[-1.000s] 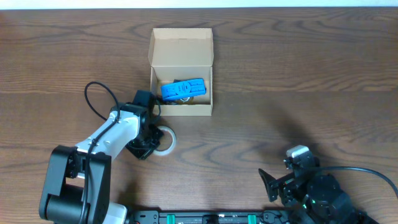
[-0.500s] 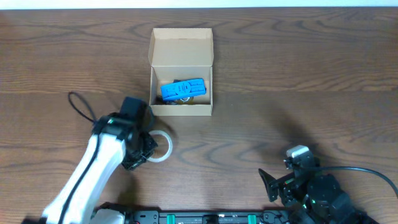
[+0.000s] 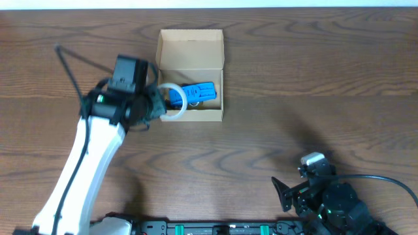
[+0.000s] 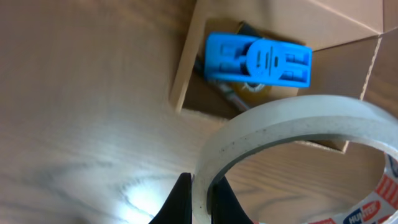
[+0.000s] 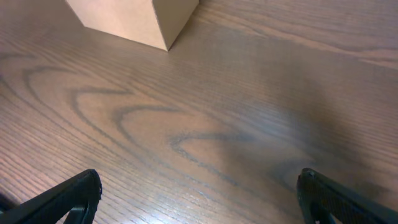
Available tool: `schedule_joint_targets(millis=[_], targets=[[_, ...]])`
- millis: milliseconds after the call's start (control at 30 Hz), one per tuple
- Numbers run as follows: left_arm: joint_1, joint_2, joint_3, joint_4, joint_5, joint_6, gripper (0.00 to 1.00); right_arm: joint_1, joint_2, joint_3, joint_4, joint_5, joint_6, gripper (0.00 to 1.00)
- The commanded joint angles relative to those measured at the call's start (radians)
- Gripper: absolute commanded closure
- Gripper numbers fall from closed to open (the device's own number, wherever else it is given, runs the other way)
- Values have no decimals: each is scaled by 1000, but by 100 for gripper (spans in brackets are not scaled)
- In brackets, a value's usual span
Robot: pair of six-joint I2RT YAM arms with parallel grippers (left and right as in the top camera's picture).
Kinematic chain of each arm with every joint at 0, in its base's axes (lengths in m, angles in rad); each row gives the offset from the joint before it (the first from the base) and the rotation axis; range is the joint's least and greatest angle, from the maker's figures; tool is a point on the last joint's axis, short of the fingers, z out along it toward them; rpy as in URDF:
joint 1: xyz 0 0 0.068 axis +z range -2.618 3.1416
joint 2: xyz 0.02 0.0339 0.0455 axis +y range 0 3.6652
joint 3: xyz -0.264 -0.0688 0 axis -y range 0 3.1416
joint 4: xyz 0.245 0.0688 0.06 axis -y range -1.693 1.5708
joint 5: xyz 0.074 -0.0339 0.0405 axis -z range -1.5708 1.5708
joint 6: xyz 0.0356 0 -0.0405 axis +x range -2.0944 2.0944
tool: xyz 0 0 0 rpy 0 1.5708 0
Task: Pack container
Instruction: 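Carry the clear tape into the box and lower it onto the duster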
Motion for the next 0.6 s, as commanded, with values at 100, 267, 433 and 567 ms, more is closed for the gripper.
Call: schedule_joint_targets(millis=[100, 267, 433, 567], targets=[[3, 208, 180, -1, -32, 330, 95, -3, -4, 2, 0, 3, 12, 1], [1, 327, 251, 2, -29, 485, 95, -3, -4, 2, 0, 3, 12, 1], [0, 393, 269, 14, -27, 576, 95, -3, -4, 2, 0, 3, 12, 1], [0, 421, 270, 20, -2, 621, 95, -3, -4, 2, 0, 3, 12, 1]])
